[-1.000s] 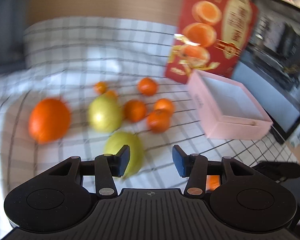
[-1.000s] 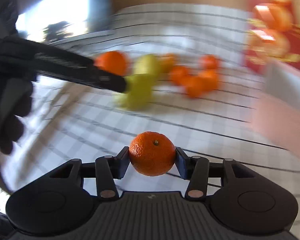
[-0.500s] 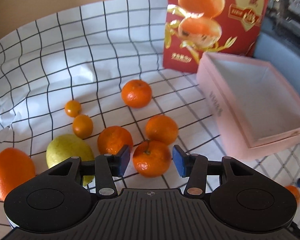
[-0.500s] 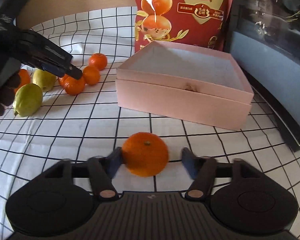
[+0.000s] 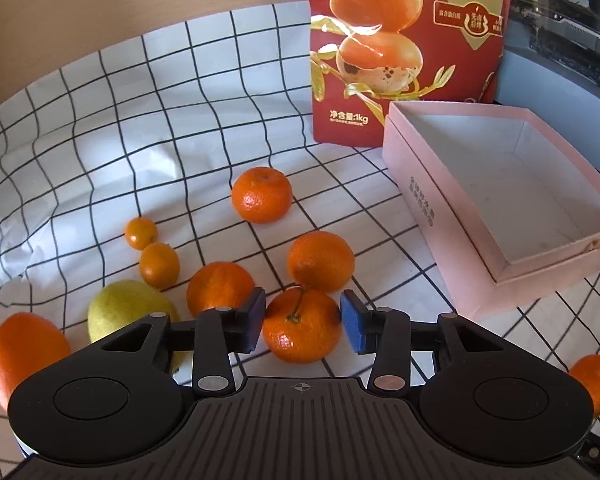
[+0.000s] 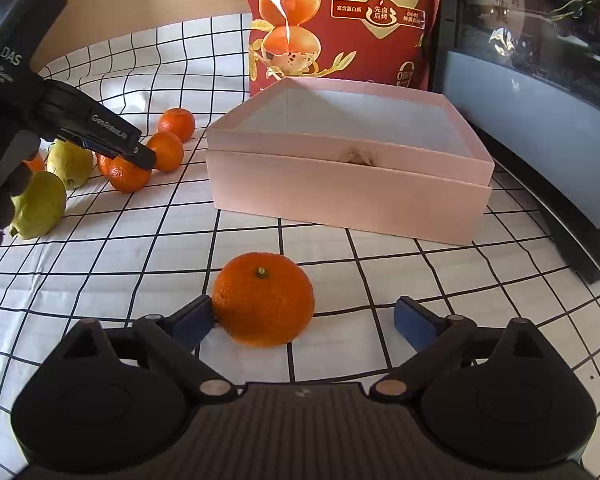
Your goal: Organize fruits
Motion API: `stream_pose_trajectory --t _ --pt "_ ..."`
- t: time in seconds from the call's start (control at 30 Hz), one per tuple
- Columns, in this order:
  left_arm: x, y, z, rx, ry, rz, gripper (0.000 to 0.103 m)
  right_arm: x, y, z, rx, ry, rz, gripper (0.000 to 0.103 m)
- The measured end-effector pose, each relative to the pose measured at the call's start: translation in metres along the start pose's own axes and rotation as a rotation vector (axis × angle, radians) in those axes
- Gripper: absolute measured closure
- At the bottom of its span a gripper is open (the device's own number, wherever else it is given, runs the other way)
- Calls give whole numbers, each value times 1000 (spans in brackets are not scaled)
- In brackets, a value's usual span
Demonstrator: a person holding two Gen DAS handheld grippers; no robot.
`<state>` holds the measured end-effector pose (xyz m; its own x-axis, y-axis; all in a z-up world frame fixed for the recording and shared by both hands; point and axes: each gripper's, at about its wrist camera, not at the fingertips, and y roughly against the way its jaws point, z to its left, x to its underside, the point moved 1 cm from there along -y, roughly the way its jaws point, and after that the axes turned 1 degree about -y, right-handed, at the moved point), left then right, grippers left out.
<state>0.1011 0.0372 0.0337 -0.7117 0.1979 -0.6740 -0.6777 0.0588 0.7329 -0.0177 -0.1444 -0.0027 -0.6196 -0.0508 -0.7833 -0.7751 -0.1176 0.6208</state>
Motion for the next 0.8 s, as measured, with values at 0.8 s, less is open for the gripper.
stream_pose_trajectory --t 0.8 --pt "50 70 0 165 111 -37 79 2 1 1 -1 -3 -2 5"
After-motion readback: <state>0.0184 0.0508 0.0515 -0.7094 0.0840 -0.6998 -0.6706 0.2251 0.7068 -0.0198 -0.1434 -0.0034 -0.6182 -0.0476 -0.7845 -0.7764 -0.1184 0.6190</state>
